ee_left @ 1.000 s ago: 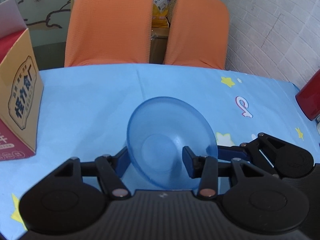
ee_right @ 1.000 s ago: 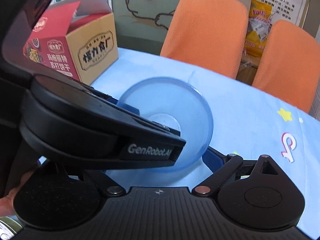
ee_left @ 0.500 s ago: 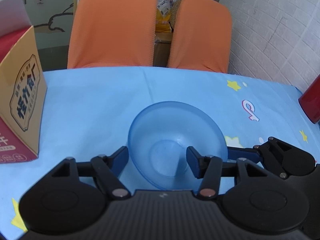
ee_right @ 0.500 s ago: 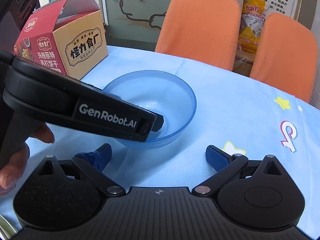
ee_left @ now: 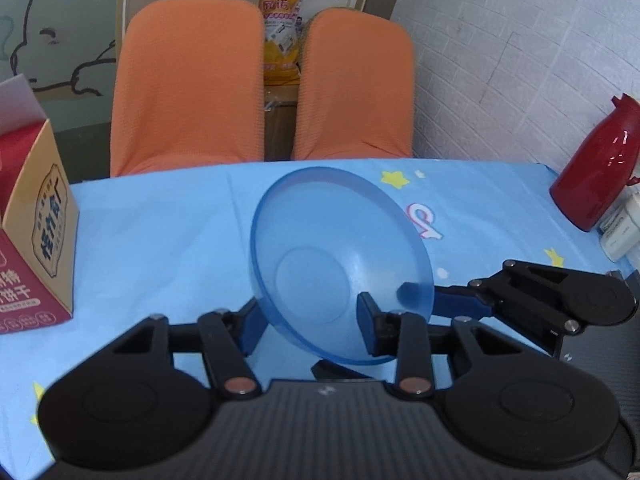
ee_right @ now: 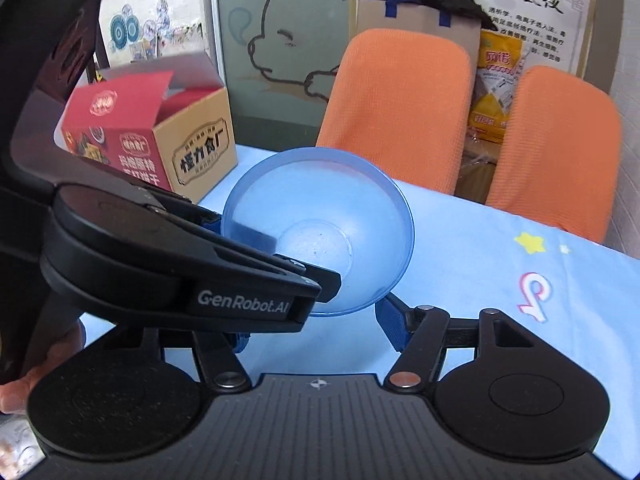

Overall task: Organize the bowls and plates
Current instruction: 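Lower the blue bowl into the white bowl and open the left tool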

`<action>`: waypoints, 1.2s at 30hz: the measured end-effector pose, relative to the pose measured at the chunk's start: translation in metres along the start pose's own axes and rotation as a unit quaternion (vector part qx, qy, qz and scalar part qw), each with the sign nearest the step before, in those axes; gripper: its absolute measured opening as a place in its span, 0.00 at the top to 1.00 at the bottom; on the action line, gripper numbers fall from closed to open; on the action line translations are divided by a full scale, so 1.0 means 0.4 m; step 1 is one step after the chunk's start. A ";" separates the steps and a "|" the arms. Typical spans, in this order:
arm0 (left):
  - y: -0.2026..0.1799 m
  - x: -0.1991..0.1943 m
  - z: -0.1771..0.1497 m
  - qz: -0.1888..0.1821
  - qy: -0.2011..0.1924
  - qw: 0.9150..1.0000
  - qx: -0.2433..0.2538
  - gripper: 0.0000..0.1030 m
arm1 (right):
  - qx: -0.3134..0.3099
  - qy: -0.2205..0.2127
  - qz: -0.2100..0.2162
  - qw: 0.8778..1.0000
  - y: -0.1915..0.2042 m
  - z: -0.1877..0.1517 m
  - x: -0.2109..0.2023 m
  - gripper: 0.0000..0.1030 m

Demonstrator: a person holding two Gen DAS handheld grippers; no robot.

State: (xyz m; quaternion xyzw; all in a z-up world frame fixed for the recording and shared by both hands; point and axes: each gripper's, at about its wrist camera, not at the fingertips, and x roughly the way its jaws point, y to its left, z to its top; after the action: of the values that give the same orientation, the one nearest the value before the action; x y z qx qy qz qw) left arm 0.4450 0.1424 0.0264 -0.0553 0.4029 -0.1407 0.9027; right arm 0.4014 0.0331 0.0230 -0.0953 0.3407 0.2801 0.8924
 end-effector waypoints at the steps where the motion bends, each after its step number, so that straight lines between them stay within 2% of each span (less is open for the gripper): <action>1: -0.021 -0.016 -0.002 -0.008 0.000 1.000 0.001 0.66 | 0.002 -0.001 -0.001 1.000 0.000 -0.005 -0.027 0.50; 4: -0.084 -0.054 -0.021 -0.035 0.001 0.999 0.002 0.66 | 0.011 -0.001 -0.007 1.000 -0.006 -0.035 -0.109 0.50; 11: -0.274 -0.107 -0.130 -0.097 0.012 0.995 0.033 0.66 | 0.042 -0.006 -0.040 0.998 -0.020 -0.163 -0.296 0.48; 15: -0.370 -0.123 -0.206 -0.115 0.017 0.992 0.049 0.64 | 0.046 -0.011 -0.076 0.996 -0.007 -0.241 -0.388 0.47; 18: -0.417 -0.138 -0.253 -0.124 0.021 0.990 0.058 0.62 | 0.065 -0.013 -0.084 0.994 -0.003 -0.296 -0.434 0.47; 21: -0.435 -0.148 -0.293 -0.130 0.032 0.989 0.059 0.62 | 0.075 -0.018 -0.087 0.993 0.004 -0.341 -0.461 0.47; 26: -0.453 -0.144 -0.342 -0.120 0.047 0.989 0.074 0.61 | 0.088 -0.021 -0.086 0.992 0.012 -0.393 -0.480 0.47; 28: -0.452 -0.133 -0.349 -0.116 0.057 0.989 0.074 0.58 | 0.092 -0.018 -0.083 0.992 0.009 -0.410 -0.479 0.47; 32: -0.440 -0.127 -0.355 -0.110 0.062 0.989 0.075 0.49 | 0.098 -0.012 -0.088 0.991 0.003 -0.423 -0.476 0.47; 33: -0.435 -0.134 -0.352 -0.113 0.059 0.989 0.075 0.39 | 0.099 -0.012 -0.092 0.991 0.002 -0.438 -0.489 0.47; 34: -0.427 -0.144 -0.350 -0.117 0.054 0.989 0.071 0.34 | 0.101 -0.013 -0.095 0.990 -0.001 -0.446 -0.497 0.47; 35: -0.417 -0.159 -0.347 -0.118 0.045 0.990 0.064 0.30 | 0.105 -0.013 -0.096 0.990 -0.002 -0.464 -0.512 0.47; 36: -0.411 -0.171 -0.343 -0.117 0.037 0.990 0.063 0.30 | 0.112 -0.015 -0.096 0.989 -0.005 -0.480 -0.527 0.47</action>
State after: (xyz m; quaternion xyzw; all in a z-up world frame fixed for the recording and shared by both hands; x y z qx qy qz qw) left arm 0.2651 0.0078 0.0183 -0.0401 0.4172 -0.2724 0.8661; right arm 0.1673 -0.1294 0.0183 -0.0229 0.3454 0.1547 0.9253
